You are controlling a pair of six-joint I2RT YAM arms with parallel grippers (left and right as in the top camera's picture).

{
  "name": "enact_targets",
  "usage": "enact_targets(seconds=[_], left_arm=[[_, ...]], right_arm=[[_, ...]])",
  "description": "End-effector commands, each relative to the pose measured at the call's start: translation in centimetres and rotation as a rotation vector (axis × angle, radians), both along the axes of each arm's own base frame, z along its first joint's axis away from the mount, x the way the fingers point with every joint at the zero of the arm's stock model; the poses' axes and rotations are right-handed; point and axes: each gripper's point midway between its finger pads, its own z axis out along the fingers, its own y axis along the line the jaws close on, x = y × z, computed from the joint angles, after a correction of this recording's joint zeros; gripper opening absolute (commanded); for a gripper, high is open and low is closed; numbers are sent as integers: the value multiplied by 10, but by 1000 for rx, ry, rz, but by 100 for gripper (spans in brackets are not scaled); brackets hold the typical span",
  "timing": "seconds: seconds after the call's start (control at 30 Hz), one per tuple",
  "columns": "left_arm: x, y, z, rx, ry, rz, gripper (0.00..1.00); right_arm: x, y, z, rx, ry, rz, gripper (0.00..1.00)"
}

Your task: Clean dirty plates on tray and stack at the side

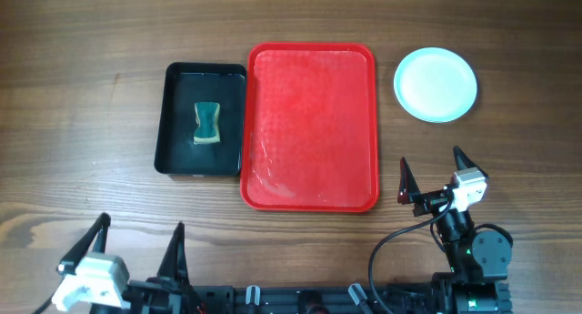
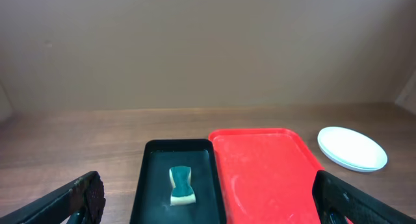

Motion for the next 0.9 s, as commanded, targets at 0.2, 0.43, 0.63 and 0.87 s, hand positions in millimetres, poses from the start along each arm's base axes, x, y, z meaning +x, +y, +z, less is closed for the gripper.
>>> enact_targets(seconds=[0.2,0.43,0.63,0.87], left_arm=[[11,-1,-45,2,53,-5,100],[45,-2,-8,-83,-173,-5,100],[70,-3,21,-120,-471,-20,100],[83,-3,7,-137,-592,-28,100]], right_arm=[[-1,2,2,-4,-12,12,100],[-1,2,2,-4,-11,11,100],[-1,2,2,-4,-12,11,100],[-1,2,2,-4,-12,11,100]])
